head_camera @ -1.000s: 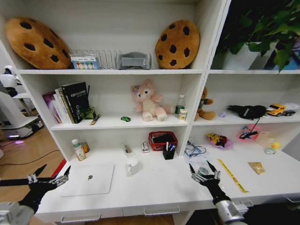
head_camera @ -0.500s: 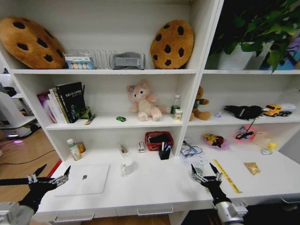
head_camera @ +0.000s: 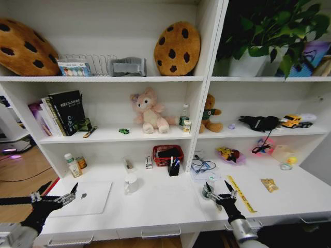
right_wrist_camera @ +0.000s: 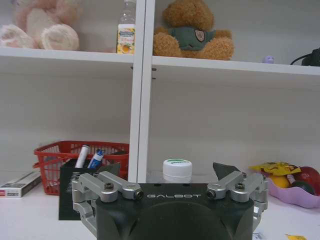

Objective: Organize the objects on the table.

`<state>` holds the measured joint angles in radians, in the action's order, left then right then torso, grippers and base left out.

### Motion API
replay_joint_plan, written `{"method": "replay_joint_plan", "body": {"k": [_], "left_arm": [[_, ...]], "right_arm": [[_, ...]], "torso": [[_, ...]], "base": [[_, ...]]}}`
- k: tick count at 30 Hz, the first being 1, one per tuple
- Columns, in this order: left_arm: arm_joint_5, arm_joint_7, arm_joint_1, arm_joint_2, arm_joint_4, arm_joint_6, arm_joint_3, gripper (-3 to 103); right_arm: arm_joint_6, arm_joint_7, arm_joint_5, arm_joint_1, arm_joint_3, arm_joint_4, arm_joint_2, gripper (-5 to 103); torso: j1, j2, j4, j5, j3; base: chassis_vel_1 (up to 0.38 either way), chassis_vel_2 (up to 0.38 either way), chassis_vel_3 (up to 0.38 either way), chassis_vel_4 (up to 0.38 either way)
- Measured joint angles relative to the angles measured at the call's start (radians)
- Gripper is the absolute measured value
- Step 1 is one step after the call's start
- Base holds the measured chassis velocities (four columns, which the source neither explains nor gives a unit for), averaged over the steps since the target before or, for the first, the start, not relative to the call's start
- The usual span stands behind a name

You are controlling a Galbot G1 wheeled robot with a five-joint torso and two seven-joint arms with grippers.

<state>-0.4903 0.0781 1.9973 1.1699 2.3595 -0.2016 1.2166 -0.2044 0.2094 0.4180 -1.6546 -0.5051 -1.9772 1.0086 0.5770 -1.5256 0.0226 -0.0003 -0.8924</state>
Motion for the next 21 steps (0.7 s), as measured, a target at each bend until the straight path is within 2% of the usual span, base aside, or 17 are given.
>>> {"method": "replay_joint_plan", "body": {"k": [3,11,14,15,17,18,21], "left_arm": [[0.000,0.000,0.000,0.000,0.000,0.000,0.000,100],[0.000,0.000,0.000,0.000,0.000,0.000,0.000,100],[0.000,0.000,0.000,0.000,0.000,0.000,0.000,100],[0.000,0.000,0.000,0.000,0.000,0.000,0.000,100],[0.000,0.000,0.000,0.000,0.000,0.000,0.000,100],[0.000,0.000,0.000,0.000,0.000,0.000,0.000,100],[0.000,0.000,0.000,0.000,0.000,0.000,0.000,100]], "right_arm": [[0.020,0.024,0.010,0.034,0.009,0.024,-0.009,100],[0.043,0.028,0.009,0.081,0.027,0.079,-0.026,100],[0.049,0.011,0.014,0.088,0.037,0.086,-0.029,84],[0.049,0.011,0.014,0.088,0.037,0.086,-0.029,84],[0.050,0.003,0.017,0.087,0.041,0.087,-0.029,74],[0.050,0.003,0.017,0.087,0.041,0.087,-0.029,74],[0.047,0.022,0.018,0.090,0.047,0.088,-0.025,63]], "torso": [[0.000,0.000,-0.0002,0.0003,0.000],[0.000,0.000,0.0000,0.0004,0.000],[0.000,0.000,0.0000,0.0003,0.000],[0.000,0.000,0.0000,0.0003,0.000],[0.000,0.000,0.0001,0.0003,0.000],[0.000,0.000,0.0001,0.0003,0.000],[0.000,0.000,0.0000,0.0005,0.000]], "base": [[0.000,0.000,0.000,0.000],[0.000,0.000,0.000,0.000],[0.000,0.000,0.000,0.000],[0.000,0.000,0.000,0.000],[0.000,0.000,0.000,0.000],[0.000,0.000,0.000,0.000],[0.000,0.000,0.000,0.000]]}}
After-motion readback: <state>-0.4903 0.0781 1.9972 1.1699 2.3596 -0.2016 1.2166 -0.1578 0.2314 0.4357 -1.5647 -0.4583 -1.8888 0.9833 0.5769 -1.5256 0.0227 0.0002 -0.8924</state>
